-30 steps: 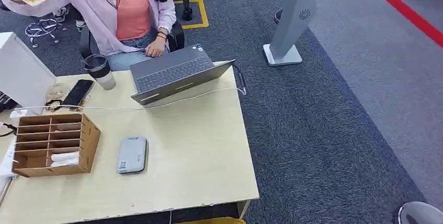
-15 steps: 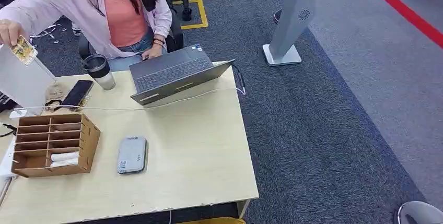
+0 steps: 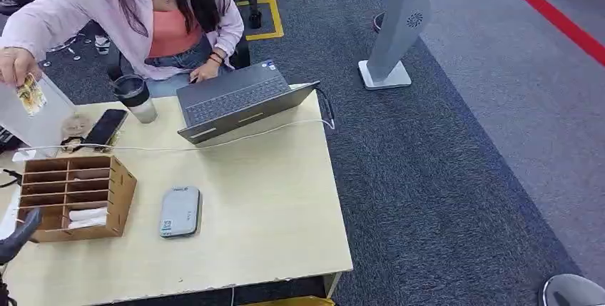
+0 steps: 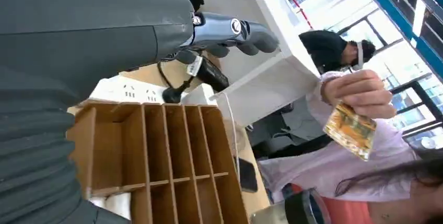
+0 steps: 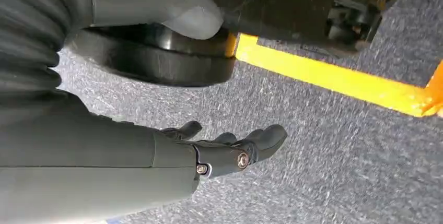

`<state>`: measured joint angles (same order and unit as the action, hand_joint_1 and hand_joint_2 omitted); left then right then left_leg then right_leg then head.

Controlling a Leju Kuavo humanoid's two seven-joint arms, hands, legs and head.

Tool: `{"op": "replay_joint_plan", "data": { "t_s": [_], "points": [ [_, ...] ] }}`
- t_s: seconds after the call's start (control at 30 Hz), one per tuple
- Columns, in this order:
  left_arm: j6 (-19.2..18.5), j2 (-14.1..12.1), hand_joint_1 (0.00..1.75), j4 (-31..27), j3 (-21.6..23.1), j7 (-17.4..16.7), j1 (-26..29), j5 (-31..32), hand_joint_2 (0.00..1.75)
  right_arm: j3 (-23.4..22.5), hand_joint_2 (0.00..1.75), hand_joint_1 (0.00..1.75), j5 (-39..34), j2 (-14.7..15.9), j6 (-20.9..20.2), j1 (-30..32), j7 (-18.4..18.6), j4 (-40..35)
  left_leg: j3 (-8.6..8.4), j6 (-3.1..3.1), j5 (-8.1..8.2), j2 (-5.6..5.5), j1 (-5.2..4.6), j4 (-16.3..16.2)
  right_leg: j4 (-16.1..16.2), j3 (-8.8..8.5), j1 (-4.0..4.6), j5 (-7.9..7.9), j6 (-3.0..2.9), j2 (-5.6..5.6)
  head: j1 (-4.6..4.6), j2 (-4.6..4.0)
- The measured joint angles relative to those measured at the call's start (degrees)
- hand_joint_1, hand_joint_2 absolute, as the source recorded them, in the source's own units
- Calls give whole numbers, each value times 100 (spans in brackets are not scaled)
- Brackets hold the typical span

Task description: Pass the card to the sensor for recognition and then transmit it.

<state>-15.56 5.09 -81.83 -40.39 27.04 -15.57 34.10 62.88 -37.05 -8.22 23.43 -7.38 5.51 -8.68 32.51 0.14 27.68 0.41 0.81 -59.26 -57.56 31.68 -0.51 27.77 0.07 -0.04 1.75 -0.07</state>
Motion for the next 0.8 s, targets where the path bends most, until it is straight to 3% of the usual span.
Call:
{"op": "replay_joint_plan", "data": {
  "t_s": [0.8],
  "points": [
    [3220, -428, 0, 1150, 2656, -1174, -1312, 2573, 175, 636, 175, 0, 308, -2, -378, -134, 203, 0, 6, 0, -8, 2, -1, -3, 0, 6, 0, -12, 6, 3, 2, 0]
  ]
}}
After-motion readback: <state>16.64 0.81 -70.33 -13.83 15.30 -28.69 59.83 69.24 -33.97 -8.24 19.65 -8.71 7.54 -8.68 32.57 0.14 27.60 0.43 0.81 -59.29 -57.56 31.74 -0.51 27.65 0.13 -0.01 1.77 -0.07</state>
